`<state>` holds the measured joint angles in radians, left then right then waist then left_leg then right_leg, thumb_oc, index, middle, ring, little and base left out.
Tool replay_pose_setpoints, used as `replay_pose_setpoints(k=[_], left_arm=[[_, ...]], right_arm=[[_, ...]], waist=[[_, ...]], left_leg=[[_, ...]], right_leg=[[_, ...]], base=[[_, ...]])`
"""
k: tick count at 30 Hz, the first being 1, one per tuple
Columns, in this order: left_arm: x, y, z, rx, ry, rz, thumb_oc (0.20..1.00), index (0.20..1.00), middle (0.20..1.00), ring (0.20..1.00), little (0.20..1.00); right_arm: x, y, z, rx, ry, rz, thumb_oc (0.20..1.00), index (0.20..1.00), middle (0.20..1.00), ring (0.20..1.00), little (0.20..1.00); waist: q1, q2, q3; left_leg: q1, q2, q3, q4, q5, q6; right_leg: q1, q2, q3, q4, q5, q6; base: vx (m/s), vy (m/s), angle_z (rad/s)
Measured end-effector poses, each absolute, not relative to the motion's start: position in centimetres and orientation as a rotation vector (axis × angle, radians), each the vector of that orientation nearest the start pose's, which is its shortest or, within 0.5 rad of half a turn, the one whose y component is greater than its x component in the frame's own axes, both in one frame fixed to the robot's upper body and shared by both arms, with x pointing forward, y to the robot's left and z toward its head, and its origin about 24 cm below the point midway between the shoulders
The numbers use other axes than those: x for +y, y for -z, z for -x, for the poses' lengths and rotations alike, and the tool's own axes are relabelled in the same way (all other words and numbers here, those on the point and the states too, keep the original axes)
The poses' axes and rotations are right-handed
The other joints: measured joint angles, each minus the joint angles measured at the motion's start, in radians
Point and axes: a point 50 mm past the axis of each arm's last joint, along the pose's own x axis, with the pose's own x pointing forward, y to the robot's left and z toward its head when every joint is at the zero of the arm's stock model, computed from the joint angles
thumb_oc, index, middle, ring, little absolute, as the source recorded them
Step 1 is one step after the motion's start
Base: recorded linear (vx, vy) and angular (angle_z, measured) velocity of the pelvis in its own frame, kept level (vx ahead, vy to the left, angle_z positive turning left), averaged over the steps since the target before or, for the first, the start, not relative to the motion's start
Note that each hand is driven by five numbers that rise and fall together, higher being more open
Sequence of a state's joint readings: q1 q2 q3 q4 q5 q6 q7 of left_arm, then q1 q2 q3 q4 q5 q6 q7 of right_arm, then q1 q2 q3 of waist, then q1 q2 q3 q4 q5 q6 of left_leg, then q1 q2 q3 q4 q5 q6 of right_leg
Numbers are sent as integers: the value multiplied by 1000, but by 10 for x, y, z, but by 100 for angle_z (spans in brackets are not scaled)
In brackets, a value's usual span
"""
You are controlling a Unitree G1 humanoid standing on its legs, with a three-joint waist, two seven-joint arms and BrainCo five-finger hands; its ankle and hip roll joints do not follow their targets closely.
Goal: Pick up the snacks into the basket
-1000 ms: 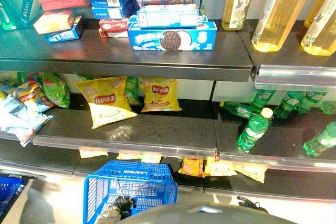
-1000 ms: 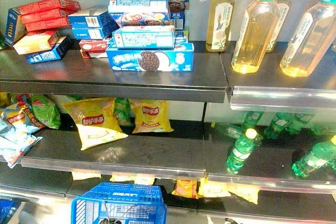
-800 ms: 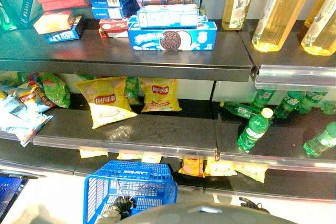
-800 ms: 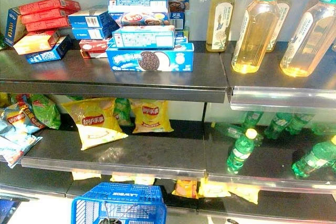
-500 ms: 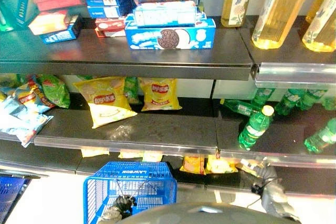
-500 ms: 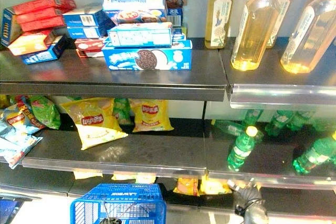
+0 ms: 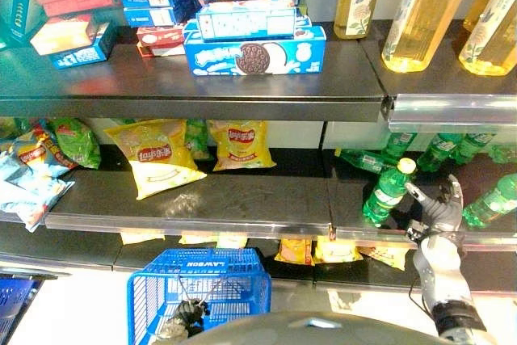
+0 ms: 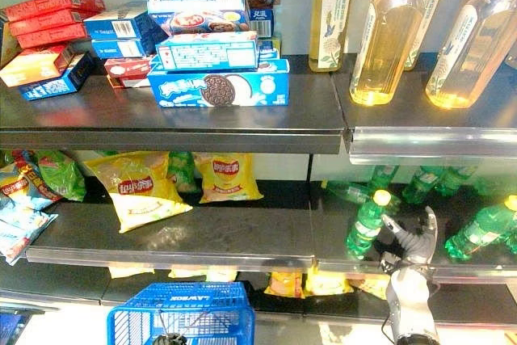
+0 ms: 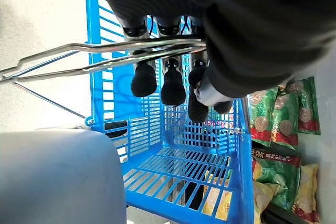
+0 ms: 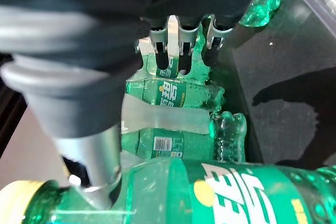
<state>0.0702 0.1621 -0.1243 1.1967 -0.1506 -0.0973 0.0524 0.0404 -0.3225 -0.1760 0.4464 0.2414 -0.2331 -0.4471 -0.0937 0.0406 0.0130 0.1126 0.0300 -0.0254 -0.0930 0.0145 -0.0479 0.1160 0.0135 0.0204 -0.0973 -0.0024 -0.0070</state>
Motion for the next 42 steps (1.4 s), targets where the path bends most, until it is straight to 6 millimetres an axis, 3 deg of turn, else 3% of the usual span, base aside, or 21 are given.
replay_pose_setpoints(k=[7, 18, 27, 42], left_arm=[[207, 167, -75, 1166, -142, -113, 200, 200, 200, 200, 200], [207, 167, -75, 1165, -140, -112, 200, 200, 200, 200, 200], [208, 167, -75, 1165, -157, -99, 200, 200, 200, 200, 200], [208, 166, -77, 1154, -141, -92, 200, 200, 200, 200, 200]], right_arm=[[-298, 8, -209, 146, 726, 119, 1000, 1000, 1000, 1000, 1000], [-280, 18, -215, 192, 557, 98, 1000, 1000, 1000, 1000, 1000], [-279, 19, -215, 198, 526, 91, 1000, 1000, 1000, 1000, 1000], [-271, 42, -222, 341, 434, 111, 1000, 1000, 1000, 1000, 1000]], waist=[[1, 0, 2], [3, -6, 6], [3, -7, 7], [12, -14, 15]], left_leg=[[0, 0, 0, 0, 0, 0], [0, -1, -1, 0, 0, 0], [0, -1, -2, 0, 0, 0], [-3, -1, -3, 2, 0, 0]], right_leg=[[0, 0, 0, 0, 0, 0], [0, 0, 0, 0, 0, 0], [1, 0, -2, 0, 0, 0], [-2, 1, -3, 3, 0, 0]], base=[[0, 0, 0], [0, 0, 0], [0, 0, 0], [-19, -2, 0]])
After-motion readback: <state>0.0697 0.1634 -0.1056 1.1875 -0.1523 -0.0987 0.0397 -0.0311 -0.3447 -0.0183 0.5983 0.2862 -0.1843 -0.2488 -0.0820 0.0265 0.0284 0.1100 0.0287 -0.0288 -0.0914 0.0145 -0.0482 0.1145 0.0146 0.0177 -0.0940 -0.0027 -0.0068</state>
